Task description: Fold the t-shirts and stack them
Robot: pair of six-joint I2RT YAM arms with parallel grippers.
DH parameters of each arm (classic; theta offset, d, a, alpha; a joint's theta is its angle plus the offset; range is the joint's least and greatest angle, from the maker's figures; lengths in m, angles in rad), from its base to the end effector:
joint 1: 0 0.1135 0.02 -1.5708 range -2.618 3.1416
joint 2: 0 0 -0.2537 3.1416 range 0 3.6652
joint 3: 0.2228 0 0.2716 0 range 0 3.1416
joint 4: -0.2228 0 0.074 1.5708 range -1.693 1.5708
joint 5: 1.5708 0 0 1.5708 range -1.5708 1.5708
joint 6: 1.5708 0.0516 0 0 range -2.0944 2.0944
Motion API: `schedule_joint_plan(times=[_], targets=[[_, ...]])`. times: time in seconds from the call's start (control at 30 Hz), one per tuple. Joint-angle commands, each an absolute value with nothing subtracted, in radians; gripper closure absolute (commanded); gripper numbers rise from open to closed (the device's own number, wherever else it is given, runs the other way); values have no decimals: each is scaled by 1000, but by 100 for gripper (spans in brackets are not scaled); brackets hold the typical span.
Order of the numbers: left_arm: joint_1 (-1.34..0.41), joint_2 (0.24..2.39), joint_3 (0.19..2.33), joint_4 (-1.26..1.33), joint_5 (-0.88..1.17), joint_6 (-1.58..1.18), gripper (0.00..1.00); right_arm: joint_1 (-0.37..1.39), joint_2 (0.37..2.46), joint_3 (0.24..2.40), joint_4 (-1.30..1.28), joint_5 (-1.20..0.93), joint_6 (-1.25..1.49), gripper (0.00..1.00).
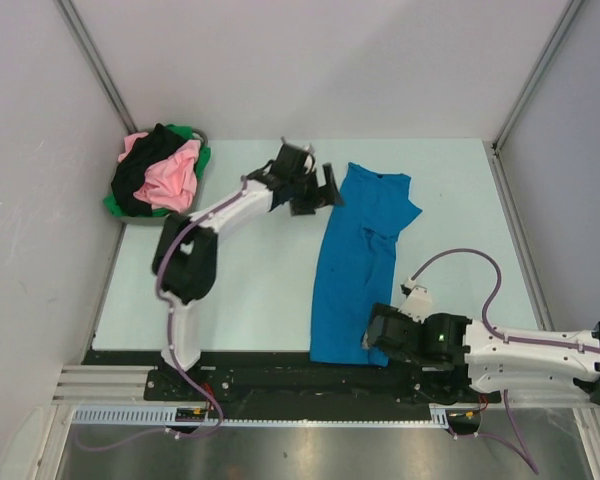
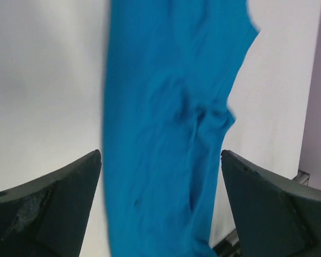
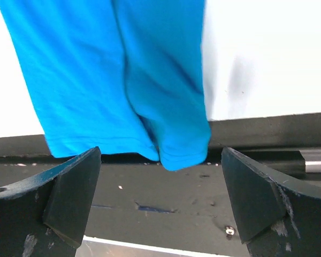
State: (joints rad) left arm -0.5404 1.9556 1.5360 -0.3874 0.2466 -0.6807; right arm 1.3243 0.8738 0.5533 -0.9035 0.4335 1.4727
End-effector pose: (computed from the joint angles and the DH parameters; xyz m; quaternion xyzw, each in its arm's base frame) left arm 0.3943 -0.2513 0.2060 -0.0188 0.9219 -0.3056 0.2376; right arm 0.0621 0.1581 0.1679 0.1083 0.9566 0.1297 0.2376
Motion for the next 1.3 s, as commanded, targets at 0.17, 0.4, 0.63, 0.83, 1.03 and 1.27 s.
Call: schedule_joint_plan(times=[0.17, 0.4, 0.63, 0.83, 1.03, 1.27], targets=[[-537, 2545, 2282, -652, 354, -584, 2, 1330, 861, 652, -919, 629, 1425, 0], [-500, 2643, 2352, -620, 368, -629, 2, 1330, 779, 653, -953, 664, 1424, 0], [-494, 2684, 2350, -603, 408, -663, 14, 1330, 764, 652, -1008, 664, 1469, 0], [-494, 2697, 2355, -584, 417, -680, 47, 1331, 761, 652, -1025, 657, 1491, 0], [-492, 2715, 2362, -552, 440, -703, 64, 1342, 767, 652, -1045, 650, 1509, 0], [-469, 2692, 2295, -462, 443, -745, 100, 1365, 779, 652, -1078, 655, 1548, 0]])
